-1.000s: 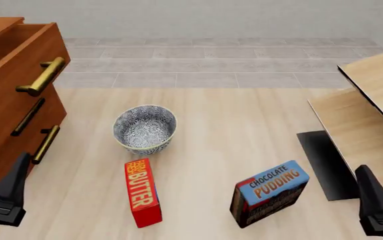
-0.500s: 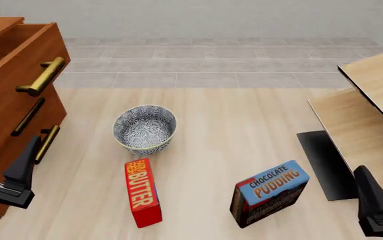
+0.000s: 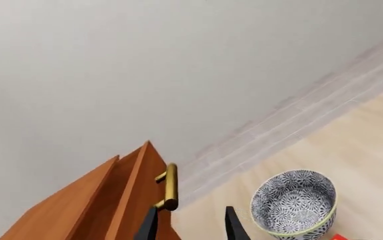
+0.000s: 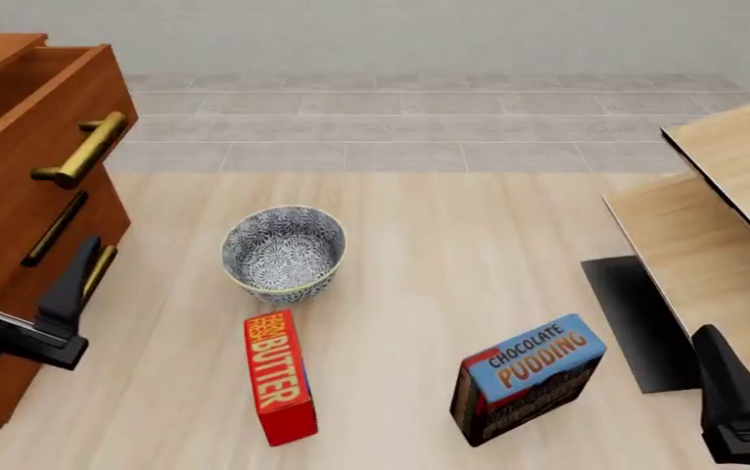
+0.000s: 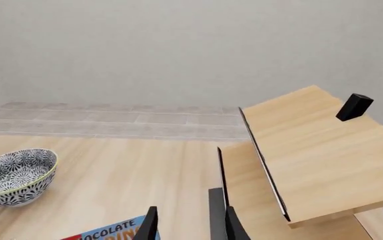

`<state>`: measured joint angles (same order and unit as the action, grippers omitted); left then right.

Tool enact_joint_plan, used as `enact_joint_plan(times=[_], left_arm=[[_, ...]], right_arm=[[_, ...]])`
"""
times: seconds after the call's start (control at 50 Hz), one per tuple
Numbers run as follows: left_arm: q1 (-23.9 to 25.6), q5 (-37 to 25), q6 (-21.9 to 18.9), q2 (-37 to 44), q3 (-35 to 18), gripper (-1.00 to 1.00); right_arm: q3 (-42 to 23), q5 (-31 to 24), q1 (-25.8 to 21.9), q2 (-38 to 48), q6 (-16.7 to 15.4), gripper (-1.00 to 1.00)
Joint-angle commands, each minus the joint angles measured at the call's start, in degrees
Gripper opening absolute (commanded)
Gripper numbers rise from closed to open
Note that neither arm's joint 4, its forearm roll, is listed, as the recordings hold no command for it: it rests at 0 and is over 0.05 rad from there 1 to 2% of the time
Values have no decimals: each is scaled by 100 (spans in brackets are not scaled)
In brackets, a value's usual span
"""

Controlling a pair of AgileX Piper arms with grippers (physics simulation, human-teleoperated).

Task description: Close the top drawer of the cabinet.

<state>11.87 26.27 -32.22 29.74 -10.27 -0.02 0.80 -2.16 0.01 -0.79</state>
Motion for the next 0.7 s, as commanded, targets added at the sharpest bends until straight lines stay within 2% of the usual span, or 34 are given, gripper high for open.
enact_joint_plan(times=[0.02,0.06,0.16,0.22,0.3,0.32,0.34,0.4,0.42,0.46,0.54,0.7], left_arm=[[72,410,-360,556,-139,100],[53,779,-624,806,-47,100],[24,1050,-810,1041,-28,100],[-146,1595,-1174,1293,121,100],[-150,1564,-1114,1429,19,100],[-222,2013,-1466,1622,139,100],[-187,2169,-1581,1730,159,100],[-290,2162,-1587,1885,9,100],[-331,2378,-1733,2012,56,100],[-414,2150,-1571,2043,-105,100],[-600,2833,-2036,2689,-39,100],[-813,3381,-2331,3333,-5,100]], right_arm=[[1,4,3,0,0,100],[1,-1,10,0,-5,100],[1,6,4,0,-2,100],[1,9,12,0,1,100],[1,11,10,0,3,100],[1,8,14,0,1,100],[1,8,27,0,8,100],[0,22,37,0,2,100],[0,21,44,0,9,100],[0,33,65,0,11,100],[0,33,98,0,24,100],[0,47,126,0,23,100]])
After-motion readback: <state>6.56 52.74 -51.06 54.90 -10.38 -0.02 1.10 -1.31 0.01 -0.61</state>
